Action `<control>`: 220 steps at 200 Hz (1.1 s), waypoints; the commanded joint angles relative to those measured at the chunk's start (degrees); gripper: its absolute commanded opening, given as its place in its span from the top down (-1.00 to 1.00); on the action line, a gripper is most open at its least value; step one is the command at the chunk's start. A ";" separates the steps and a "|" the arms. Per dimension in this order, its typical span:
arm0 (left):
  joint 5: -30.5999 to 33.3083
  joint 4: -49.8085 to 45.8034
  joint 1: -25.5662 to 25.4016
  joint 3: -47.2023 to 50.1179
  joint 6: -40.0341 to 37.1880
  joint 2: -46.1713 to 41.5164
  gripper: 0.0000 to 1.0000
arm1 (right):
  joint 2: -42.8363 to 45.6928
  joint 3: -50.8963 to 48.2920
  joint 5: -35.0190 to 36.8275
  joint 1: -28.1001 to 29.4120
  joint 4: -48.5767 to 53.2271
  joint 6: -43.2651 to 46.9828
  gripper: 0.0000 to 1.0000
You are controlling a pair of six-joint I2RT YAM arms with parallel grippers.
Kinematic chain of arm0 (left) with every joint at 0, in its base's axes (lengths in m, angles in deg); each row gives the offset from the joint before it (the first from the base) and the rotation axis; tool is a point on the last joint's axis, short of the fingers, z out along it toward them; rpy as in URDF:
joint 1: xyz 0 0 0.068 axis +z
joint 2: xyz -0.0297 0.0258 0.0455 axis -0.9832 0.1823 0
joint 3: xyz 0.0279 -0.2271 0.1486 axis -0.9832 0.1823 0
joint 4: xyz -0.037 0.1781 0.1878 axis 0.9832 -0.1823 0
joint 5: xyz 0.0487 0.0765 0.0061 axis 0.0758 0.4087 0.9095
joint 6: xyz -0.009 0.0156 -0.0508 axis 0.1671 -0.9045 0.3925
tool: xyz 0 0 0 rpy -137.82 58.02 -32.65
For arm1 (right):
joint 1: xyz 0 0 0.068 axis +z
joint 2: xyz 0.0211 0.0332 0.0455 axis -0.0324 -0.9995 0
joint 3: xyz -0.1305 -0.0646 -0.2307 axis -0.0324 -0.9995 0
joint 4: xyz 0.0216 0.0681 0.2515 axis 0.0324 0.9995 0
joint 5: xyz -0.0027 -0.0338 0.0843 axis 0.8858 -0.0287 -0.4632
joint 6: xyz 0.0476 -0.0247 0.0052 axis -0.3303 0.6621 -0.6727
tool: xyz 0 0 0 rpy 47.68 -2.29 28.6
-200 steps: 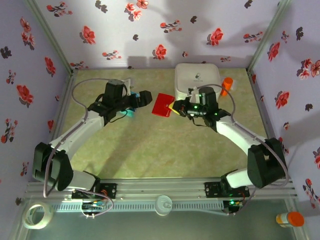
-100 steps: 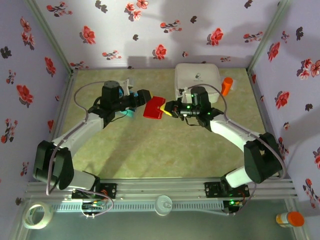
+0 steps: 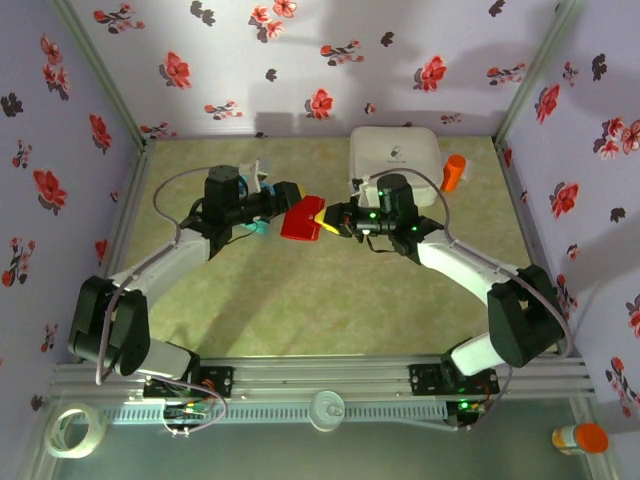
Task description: Put the credit cards into the card holder
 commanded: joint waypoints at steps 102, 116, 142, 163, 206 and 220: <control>-4.61 12.28 0.43 3.76 6.76 0.99 1.00 | 0.77 0.47 -1.52 0.91 -4.17 -1.28 0.99; -4.60 13.19 0.43 4.27 7.09 1.08 1.00 | 0.76 0.47 -0.79 0.77 -1.69 0.63 0.63; -3.16 13.34 0.35 5.65 6.67 0.76 1.00 | 2.54 0.13 5.23 0.04 9.59 8.35 0.09; 0.93 12.21 0.30 7.63 5.93 -0.70 1.00 | 4.57 1.11 14.05 -0.01 20.71 15.10 -0.12; 10.09 7.41 -1.43 9.67 3.44 -4.65 1.00 | 6.73 6.74 26.24 3.45 30.94 20.66 -0.28; 12.35 7.28 -2.10 10.09 3.77 -5.30 1.00 | 5.43 10.14 29.00 5.15 33.39 22.09 -0.32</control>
